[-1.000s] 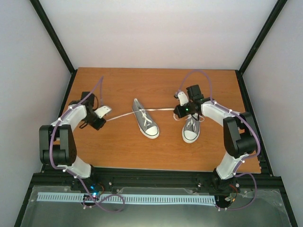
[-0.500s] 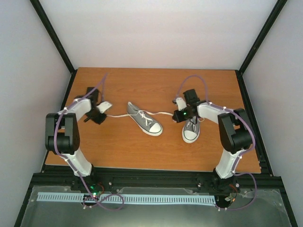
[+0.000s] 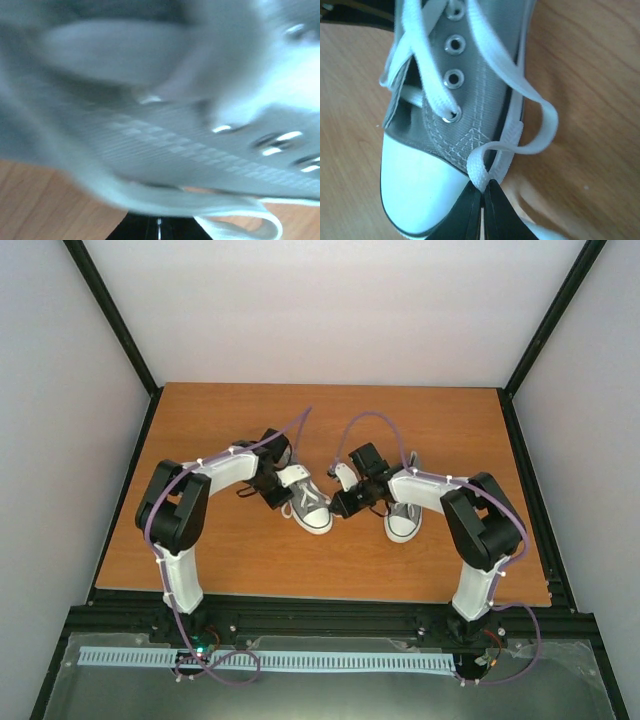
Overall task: Tie the shoes
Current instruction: Adjust the shoe at the center of the board.
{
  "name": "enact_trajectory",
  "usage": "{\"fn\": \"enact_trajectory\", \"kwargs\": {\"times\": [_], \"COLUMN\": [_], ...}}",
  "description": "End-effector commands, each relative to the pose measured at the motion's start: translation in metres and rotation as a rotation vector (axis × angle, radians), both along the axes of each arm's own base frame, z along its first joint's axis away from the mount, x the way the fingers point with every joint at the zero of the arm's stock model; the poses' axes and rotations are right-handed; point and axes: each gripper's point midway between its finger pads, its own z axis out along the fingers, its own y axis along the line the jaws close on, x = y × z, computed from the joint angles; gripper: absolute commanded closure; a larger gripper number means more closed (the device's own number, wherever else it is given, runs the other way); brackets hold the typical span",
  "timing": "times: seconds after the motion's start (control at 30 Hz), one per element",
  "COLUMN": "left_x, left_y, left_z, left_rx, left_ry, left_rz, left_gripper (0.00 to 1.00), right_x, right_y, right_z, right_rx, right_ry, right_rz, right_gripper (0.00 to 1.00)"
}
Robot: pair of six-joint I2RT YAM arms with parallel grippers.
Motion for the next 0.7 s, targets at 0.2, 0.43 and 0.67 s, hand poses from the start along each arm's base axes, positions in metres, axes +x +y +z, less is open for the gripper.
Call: {"fn": "enact_trajectory", "kwargs": {"times": [0.2,0.43,0.67], "left_x": [-0.017,-0.023,-0.022], "left_y": [-0.044,-0.055,-0.055], "left_z": [0.020,0.022,0.024], "left_rx": [-0.175,-0.228,-0.226], "left_ry": [0.052,0.098,0.101], "left_rz": [-0.056,-0.057,-0.061], "left_gripper": [0.99,0.99,0.99], "right_x": [-0.023,-0.038,-0.054], "right_y": [0.019,0.020,0.024], "right_z": [0.029,0.024,0.022], "right_rx": [0.118,0.128,0.140], "right_ry": [-0.003,0.035,0.047], "right_rz": [0.040,0.047,0.079], "right_gripper": [0.97,0.97,0.97]}}
